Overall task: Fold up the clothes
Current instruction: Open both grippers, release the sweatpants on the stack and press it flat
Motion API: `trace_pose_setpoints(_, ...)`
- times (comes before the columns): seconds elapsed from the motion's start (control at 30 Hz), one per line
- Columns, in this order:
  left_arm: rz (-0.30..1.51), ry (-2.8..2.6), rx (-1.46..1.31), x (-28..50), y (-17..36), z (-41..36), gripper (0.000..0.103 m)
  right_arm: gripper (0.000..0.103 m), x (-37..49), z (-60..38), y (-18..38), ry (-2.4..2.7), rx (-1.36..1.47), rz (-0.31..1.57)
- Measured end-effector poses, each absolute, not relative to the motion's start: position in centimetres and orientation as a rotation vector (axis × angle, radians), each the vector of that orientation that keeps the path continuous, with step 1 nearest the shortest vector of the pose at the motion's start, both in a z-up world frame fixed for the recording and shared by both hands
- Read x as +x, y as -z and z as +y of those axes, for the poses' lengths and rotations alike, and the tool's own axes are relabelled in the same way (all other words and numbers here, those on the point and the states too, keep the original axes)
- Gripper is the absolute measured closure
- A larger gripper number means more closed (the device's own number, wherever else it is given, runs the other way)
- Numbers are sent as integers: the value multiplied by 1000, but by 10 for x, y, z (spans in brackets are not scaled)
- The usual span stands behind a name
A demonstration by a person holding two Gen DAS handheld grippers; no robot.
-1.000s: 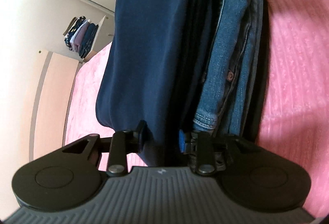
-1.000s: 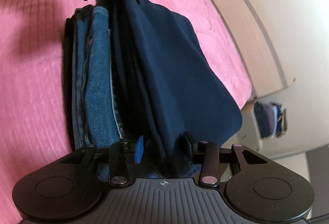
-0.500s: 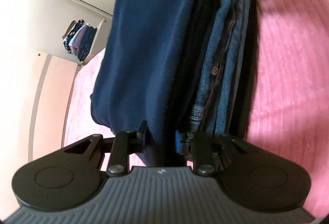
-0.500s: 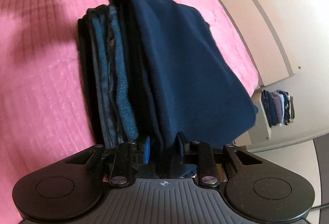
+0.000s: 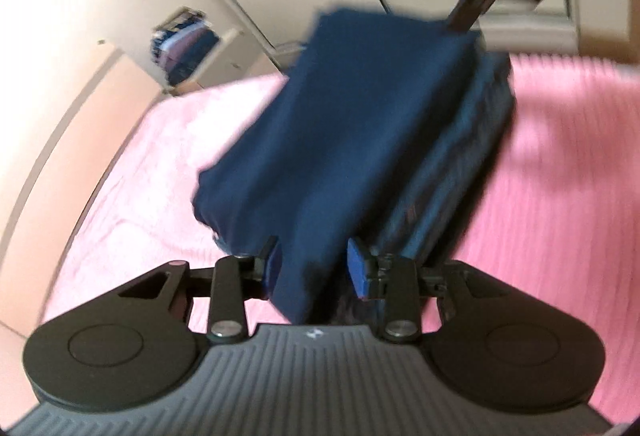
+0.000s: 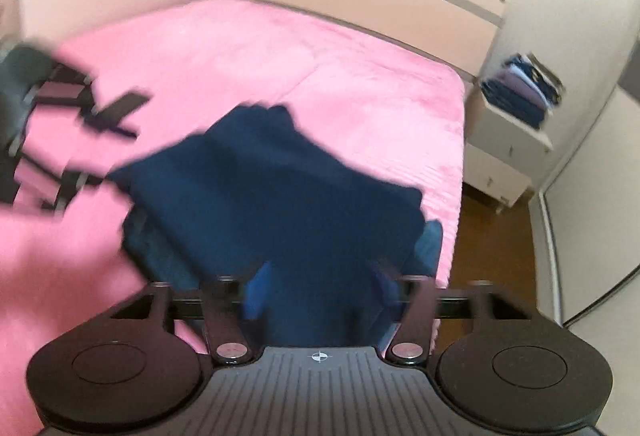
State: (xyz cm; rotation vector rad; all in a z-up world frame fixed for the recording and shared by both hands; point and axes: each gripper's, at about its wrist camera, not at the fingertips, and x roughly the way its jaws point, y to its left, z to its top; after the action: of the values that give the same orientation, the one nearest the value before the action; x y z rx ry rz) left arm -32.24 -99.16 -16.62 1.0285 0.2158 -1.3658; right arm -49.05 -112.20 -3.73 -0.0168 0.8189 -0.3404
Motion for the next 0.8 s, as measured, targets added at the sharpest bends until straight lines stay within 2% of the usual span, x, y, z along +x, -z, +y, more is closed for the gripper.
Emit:
trace_pose_setpoints(0.17, 310, 1349, 941, -320, 174, -1037, 69, 74, -449, -1185, 66, 401, 107, 827)
trace_pose_setpoints(0.2, 360, 1347, 943, -319, 182, -1047, 69, 78, -441, -1197, 71, 413, 132, 829)
trace_pose_setpoints(0.23, 411, 1343, 953, -317, 190, -1055, 70, 90, -441, -1205, 81, 436, 148, 839)
trace_pose_setpoints(0.27, 443, 1340, 956, -316, 197, -1060, 71, 91, -444, -1211, 87, 459, 163, 837)
trace_pose_setpoints(0.5, 498, 1350, 982, -314, 184, -1073, 71, 90, -471, -1218, 50, 461, 326, 751)
trace_pose_setpoints(0.57, 470, 1360, 967, -316, 175, -1070, 71, 78, -494, -1214, 34, 483, 351, 693)
trace_pose_setpoints(0.63, 451, 1372, 940, -319, 166, -1066, 70, 77, -515, -1206, 29, 483, 383, 667)
trace_pose_setpoints(0.8, 486, 1419, 953, -341, 180, -1068, 71, 77, -528, -1197, 43, 449, 426, 750)
